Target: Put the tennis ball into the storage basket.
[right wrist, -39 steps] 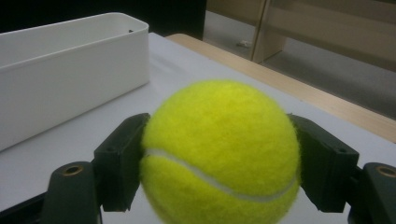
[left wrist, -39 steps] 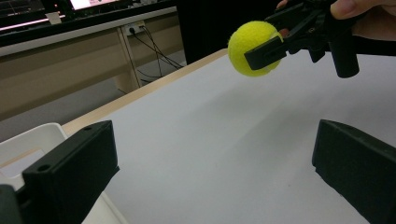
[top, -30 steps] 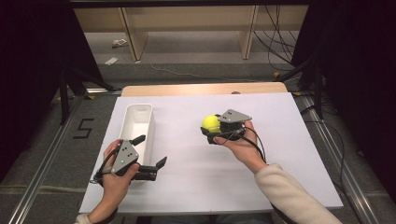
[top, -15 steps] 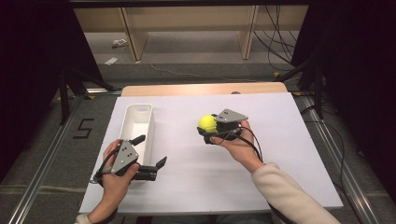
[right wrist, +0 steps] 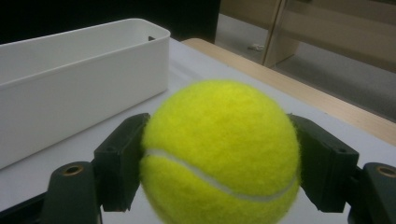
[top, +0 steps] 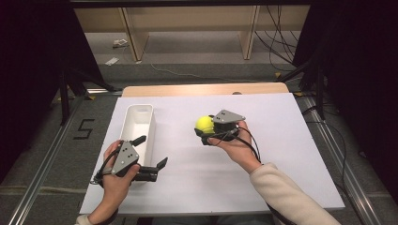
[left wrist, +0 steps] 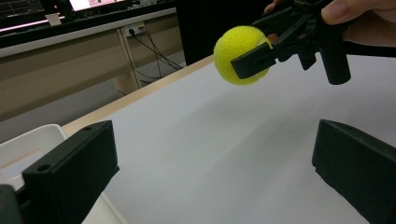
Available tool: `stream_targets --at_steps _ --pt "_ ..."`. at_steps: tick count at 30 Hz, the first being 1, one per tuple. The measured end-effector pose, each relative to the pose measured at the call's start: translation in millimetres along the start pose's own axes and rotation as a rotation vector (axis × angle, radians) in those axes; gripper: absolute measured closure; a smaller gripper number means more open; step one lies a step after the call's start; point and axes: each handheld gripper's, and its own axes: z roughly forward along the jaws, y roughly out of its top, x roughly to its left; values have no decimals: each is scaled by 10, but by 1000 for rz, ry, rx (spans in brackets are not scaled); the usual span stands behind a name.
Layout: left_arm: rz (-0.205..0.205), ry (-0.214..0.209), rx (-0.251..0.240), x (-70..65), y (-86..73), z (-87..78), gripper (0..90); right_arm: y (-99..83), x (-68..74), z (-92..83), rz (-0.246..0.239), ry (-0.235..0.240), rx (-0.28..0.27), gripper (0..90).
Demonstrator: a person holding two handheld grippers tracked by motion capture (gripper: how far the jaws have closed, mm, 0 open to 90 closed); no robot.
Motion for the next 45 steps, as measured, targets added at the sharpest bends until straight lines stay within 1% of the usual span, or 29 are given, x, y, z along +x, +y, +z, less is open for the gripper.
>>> stream_targets --at_steps 35,45 --pt "-2 0 -3 -1 1 -2 0 78 142 142 -1 39 -8 264" --pt "-2 -1 -3 -2 1 -1 0 106 174 179 -2 44 -14 264"
